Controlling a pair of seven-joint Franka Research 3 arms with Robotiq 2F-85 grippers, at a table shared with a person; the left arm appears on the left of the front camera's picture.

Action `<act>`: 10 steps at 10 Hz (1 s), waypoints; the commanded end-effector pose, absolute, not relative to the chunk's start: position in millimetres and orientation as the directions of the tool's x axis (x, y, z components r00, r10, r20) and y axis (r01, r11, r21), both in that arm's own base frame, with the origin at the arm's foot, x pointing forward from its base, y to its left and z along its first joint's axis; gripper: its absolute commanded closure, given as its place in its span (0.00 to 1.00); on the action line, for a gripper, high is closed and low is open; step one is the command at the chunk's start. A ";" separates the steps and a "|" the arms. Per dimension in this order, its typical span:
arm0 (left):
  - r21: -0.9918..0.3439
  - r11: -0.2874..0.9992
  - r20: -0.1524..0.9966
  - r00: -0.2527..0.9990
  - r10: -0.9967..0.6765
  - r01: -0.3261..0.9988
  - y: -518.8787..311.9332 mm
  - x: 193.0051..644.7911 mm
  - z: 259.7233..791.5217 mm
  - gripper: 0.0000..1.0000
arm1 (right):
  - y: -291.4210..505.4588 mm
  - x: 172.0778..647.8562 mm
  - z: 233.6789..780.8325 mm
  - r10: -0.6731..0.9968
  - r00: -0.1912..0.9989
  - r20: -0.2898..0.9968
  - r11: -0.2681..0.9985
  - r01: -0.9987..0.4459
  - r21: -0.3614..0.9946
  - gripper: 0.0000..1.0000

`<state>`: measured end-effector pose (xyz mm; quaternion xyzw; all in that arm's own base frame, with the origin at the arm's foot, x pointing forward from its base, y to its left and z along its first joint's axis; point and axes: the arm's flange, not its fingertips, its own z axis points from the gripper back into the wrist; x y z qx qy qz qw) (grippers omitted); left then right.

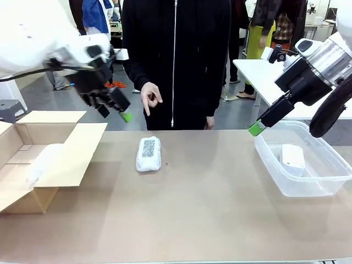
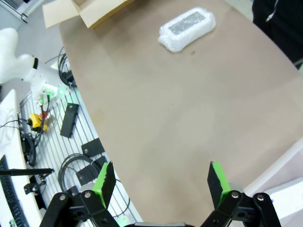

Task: Separate and place wrapped and unwrapped clocks.
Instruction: Pick up the Digital clock indicated by the person.

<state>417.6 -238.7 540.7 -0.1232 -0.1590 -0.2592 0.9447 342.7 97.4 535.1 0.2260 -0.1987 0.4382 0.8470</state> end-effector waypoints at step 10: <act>-0.049 0.995 0.205 0.976 -0.078 0.090 -272.1 482.5 486.5 0.00 | 97.8 344.1 536.0 0.655 0.539 0.529 0.512 -0.832 0.213 0.00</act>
